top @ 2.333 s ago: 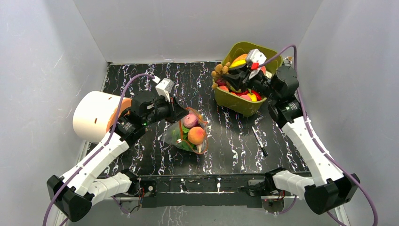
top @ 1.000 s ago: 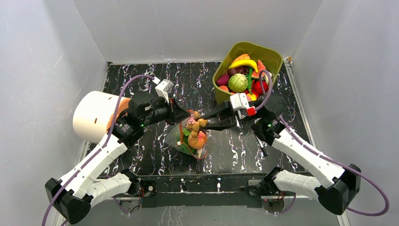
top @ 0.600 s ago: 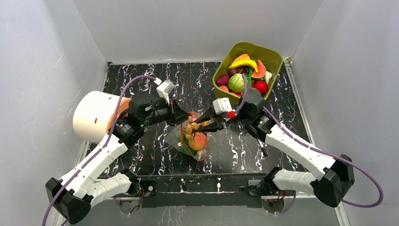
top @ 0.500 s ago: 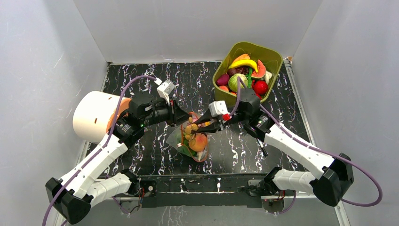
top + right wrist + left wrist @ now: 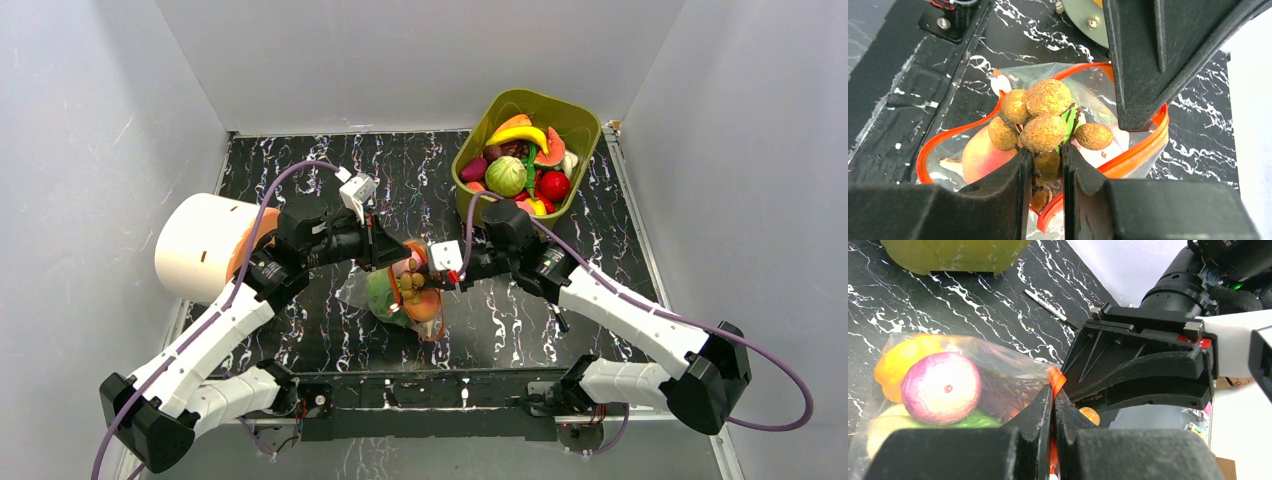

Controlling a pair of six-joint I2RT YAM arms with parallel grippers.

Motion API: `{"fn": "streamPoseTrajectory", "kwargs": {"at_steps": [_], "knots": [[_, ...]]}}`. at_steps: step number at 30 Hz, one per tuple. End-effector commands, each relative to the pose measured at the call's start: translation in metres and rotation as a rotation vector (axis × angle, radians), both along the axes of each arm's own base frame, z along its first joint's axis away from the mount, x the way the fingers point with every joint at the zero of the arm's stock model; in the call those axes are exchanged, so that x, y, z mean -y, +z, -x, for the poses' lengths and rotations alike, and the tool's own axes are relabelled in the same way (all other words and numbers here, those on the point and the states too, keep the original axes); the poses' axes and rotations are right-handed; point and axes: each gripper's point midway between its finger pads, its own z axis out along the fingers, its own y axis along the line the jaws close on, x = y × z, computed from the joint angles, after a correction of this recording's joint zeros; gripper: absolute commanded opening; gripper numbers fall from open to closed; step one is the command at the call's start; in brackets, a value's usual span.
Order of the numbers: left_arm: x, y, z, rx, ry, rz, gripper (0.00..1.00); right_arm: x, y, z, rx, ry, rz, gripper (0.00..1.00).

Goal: Place the food in the zip-top bag and seal the zipper
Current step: Place the fake fruit in the zipper food storage bag.

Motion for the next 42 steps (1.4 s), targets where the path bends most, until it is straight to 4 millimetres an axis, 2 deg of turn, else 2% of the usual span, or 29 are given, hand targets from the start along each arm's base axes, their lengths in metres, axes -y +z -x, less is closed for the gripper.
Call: {"fn": "streamPoseTrajectory", "kwargs": {"at_steps": [1,7,10,13,18,23,27,29,32,33,35,38,42], "knots": [[0.008,0.028,0.008,0.061,-0.066,0.076,0.0,-0.004,0.006,-0.017,0.082,-0.078,0.026,0.05],[0.01,0.027,0.009,0.045,-0.082,0.084,0.0,-0.015,0.025,-0.029,0.058,-0.186,-0.075,0.05],[0.01,0.026,0.01,0.041,-0.089,0.081,0.0,-0.014,0.033,-0.039,0.066,-0.248,-0.098,0.05],[0.01,0.025,0.012,0.042,-0.094,0.08,0.0,-0.011,0.032,-0.045,0.095,-0.283,-0.089,0.05],[0.012,0.024,0.012,0.038,-0.107,0.082,0.0,-0.008,0.019,-0.05,0.099,-0.305,-0.051,0.05],[0.013,0.026,0.01,0.038,-0.107,0.085,0.0,-0.004,-0.006,-0.053,0.133,-0.33,-0.003,0.05],[0.015,0.029,0.008,0.038,-0.102,0.091,0.0,-0.008,-0.02,-0.055,0.132,-0.327,0.023,0.11],[0.015,0.027,0.007,0.033,-0.098,0.088,0.0,-0.011,-0.014,-0.058,0.113,-0.349,0.008,0.17],[0.015,0.023,0.005,0.026,-0.09,0.084,0.0,-0.013,0.006,-0.062,0.035,-0.414,-0.039,0.29],[0.015,0.022,0.004,0.025,-0.089,0.081,0.0,-0.011,0.011,-0.063,0.03,-0.428,-0.047,0.26],[0.015,0.021,0.005,0.024,-0.093,0.078,0.0,-0.004,0.019,-0.071,0.036,-0.498,-0.074,0.11],[0.014,0.017,0.006,0.018,-0.089,0.068,0.0,0.003,0.028,-0.084,0.022,-0.604,-0.104,0.09],[0.011,0.015,0.006,0.023,-0.078,0.059,0.0,0.004,0.037,-0.087,-0.005,-0.637,-0.135,0.08]]}}
